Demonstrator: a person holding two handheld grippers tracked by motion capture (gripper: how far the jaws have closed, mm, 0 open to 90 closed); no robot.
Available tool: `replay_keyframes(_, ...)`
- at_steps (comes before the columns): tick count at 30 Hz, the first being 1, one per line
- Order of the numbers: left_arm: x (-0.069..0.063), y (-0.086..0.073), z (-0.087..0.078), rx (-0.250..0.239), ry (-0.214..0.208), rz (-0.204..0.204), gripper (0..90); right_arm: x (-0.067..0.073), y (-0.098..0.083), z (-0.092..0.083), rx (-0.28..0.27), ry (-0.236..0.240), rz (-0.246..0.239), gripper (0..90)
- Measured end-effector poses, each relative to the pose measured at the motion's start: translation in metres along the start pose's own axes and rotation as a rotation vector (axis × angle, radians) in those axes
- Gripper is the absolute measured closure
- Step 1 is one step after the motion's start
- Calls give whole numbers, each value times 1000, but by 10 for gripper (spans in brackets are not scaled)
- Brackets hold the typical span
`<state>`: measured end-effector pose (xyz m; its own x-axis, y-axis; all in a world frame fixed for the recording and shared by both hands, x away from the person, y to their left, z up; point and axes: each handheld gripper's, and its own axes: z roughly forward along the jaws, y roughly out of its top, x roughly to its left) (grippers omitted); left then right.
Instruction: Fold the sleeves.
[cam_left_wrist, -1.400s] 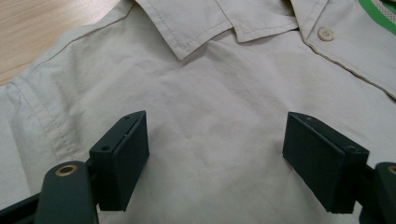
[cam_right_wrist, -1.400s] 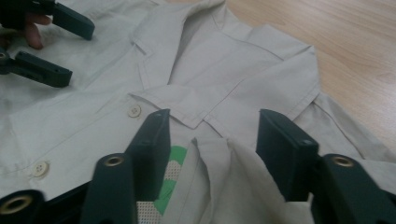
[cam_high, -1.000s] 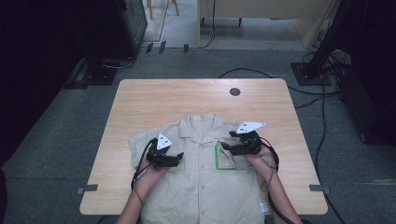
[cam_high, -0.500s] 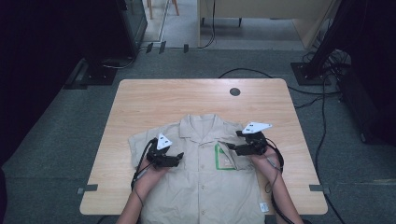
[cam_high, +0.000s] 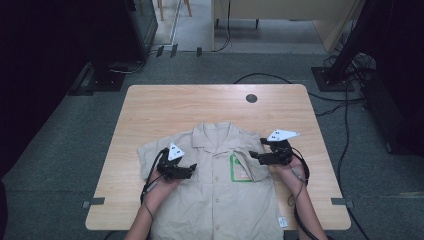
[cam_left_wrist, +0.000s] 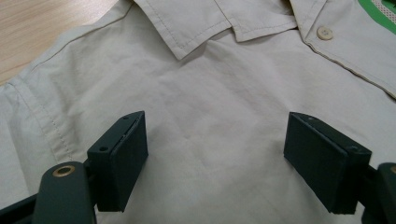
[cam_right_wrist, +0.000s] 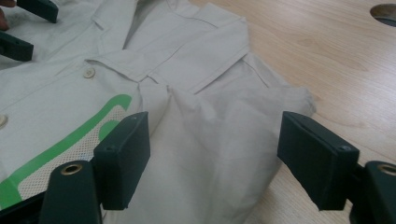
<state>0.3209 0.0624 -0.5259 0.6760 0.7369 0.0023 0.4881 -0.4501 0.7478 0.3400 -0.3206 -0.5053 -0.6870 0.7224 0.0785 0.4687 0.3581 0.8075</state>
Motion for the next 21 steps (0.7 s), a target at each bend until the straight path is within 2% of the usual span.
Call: replay_keyframes(21,0,0,0,0,1,-1,217,-14,-10,-11,3,-45,13,245)
